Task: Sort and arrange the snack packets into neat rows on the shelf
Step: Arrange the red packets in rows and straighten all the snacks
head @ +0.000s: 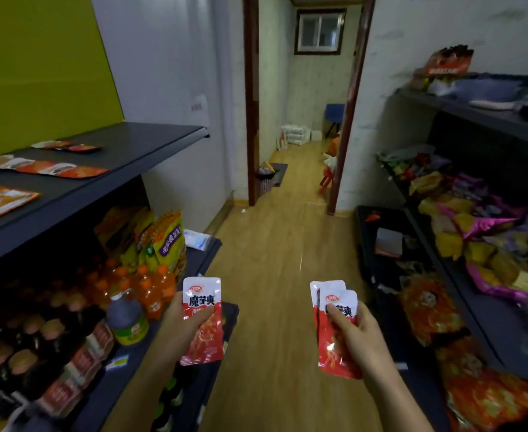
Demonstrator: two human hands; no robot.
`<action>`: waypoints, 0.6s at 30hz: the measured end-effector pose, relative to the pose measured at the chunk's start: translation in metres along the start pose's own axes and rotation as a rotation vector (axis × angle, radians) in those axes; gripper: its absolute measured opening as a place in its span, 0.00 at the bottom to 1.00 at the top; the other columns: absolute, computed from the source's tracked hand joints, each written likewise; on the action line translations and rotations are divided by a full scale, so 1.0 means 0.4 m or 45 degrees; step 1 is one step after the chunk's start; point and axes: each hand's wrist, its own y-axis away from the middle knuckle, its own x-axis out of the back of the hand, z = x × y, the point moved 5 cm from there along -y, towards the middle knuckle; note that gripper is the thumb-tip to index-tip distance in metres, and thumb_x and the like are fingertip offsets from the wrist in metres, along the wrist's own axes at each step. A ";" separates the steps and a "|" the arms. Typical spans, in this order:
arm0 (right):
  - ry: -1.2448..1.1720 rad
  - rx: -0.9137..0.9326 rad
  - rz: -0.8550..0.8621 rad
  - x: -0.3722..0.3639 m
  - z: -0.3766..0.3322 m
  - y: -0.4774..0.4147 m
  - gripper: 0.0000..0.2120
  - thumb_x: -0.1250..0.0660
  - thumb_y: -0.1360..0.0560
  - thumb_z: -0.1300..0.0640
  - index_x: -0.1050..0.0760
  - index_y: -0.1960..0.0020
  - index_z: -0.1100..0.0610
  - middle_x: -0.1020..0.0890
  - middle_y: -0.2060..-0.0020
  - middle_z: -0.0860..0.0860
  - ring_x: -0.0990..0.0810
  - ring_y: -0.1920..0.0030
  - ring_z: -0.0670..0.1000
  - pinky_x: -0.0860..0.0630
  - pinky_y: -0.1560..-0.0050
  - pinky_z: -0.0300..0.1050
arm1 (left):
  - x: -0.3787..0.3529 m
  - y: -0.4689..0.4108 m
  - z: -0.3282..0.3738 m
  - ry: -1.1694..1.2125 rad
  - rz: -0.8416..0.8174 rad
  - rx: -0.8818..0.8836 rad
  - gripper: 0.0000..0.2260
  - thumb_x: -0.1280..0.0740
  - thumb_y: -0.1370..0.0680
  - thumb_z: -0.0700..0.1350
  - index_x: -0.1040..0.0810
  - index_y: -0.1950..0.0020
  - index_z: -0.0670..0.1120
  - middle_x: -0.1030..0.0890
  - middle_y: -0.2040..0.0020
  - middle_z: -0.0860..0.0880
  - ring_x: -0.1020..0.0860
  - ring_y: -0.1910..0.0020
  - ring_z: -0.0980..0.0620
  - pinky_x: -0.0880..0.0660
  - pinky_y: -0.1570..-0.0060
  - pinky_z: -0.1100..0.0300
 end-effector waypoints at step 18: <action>0.156 0.306 -0.540 -0.478 -0.365 -0.863 0.13 0.34 0.25 0.53 0.29 0.43 0.53 0.17 0.53 0.52 0.18 0.56 0.52 0.22 0.57 0.46 | -0.038 -0.726 0.337 0.035 0.424 -0.230 0.10 0.37 0.22 0.41 0.33 0.45 0.52 0.24 0.55 0.54 0.25 0.59 0.59 0.30 0.68 0.66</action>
